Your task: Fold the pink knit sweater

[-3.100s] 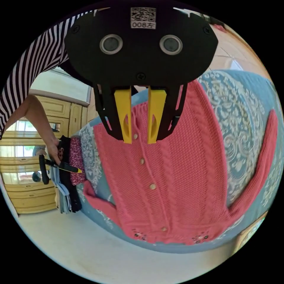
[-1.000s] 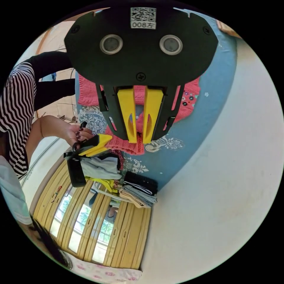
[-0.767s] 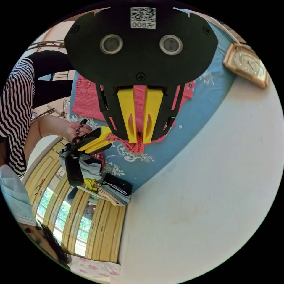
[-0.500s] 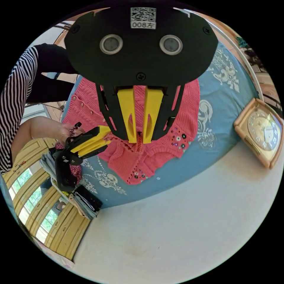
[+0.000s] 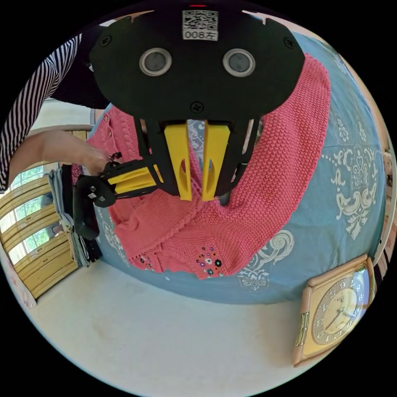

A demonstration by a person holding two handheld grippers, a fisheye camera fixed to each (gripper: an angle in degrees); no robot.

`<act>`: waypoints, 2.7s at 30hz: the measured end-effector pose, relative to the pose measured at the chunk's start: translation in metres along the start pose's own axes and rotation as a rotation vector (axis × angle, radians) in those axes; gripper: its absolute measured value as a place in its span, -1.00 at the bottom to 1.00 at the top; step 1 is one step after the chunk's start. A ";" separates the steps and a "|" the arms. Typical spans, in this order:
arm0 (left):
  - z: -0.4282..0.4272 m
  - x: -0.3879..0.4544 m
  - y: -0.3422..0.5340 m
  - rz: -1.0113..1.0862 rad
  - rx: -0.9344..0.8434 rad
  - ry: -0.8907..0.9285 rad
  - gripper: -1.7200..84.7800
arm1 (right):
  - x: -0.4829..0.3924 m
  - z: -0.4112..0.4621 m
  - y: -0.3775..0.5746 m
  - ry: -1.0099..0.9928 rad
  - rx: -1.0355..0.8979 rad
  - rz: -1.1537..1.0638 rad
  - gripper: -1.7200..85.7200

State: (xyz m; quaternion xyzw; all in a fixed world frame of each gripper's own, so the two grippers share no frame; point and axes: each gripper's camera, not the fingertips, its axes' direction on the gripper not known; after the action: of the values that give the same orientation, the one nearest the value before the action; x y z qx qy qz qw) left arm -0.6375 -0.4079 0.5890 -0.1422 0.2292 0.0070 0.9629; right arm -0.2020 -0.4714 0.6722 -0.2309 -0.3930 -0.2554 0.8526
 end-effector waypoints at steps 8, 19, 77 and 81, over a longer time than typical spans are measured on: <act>0.018 -0.064 0.049 -0.031 -0.111 -0.050 -0.94 | 0.011 -0.026 -0.027 0.284 0.028 0.107 -0.87; -0.126 -0.196 0.286 -0.751 0.263 -0.037 -0.77 | -0.020 -0.010 -0.099 0.345 0.012 0.108 -0.93; -0.008 0.194 0.081 0.159 0.258 0.299 -0.89 | 0.051 -0.253 -0.052 0.239 0.215 0.055 -0.93; 0.058 0.263 0.066 0.205 0.107 0.287 -0.89 | 0.104 -0.253 0.022 0.233 0.191 0.182 -0.93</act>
State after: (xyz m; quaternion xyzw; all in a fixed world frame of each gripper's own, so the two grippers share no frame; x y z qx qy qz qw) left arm -0.3820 -0.3425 0.5043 -0.0663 0.3778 0.0727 0.9206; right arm 0.0102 -0.6315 0.6021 -0.1524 -0.2912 -0.1636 0.9302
